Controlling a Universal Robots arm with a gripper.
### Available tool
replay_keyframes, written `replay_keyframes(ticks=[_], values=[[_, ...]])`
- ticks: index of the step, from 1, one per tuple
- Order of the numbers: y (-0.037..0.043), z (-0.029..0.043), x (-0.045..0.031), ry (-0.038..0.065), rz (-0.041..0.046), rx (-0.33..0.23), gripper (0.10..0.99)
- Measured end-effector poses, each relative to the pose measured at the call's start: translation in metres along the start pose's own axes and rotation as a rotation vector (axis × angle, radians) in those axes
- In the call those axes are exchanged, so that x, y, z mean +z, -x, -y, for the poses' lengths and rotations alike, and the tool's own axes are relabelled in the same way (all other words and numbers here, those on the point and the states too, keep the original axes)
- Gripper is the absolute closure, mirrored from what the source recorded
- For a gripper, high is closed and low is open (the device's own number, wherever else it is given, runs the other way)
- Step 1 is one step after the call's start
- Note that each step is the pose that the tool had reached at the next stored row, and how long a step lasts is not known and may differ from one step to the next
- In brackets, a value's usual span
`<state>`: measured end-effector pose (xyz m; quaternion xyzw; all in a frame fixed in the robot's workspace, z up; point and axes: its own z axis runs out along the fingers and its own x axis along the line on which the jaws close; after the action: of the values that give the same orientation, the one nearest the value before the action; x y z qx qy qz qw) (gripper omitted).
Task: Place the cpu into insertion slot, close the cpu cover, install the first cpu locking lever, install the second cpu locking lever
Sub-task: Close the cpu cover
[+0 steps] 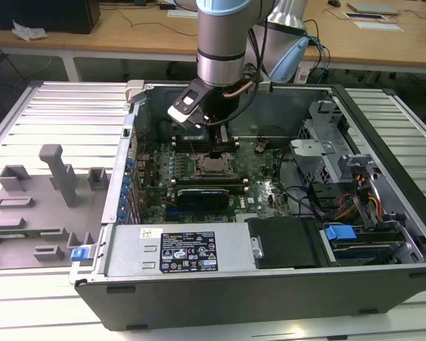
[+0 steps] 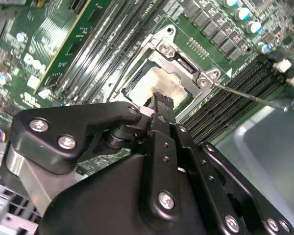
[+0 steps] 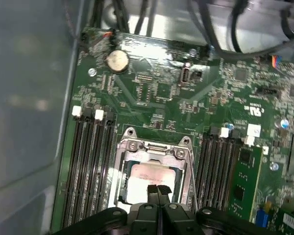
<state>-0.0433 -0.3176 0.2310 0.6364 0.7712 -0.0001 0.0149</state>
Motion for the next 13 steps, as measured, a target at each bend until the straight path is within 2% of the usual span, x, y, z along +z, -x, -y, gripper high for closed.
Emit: replay_keyframes(ticks=[6, 7, 10, 13], values=[[0.0000, 0.0000, 0.0000, 0.002, -0.0006, -0.117, 0.980], [0.0000, 0.0000, 0.0000, 0.004, -0.0010, -0.176, 0.980], [0.0000, 0.0000, 0.0000, 0.006, -0.0019, -0.276, 0.980], [0.0000, 0.0000, 0.0000, 0.007, -0.0024, -0.340, 0.980]])
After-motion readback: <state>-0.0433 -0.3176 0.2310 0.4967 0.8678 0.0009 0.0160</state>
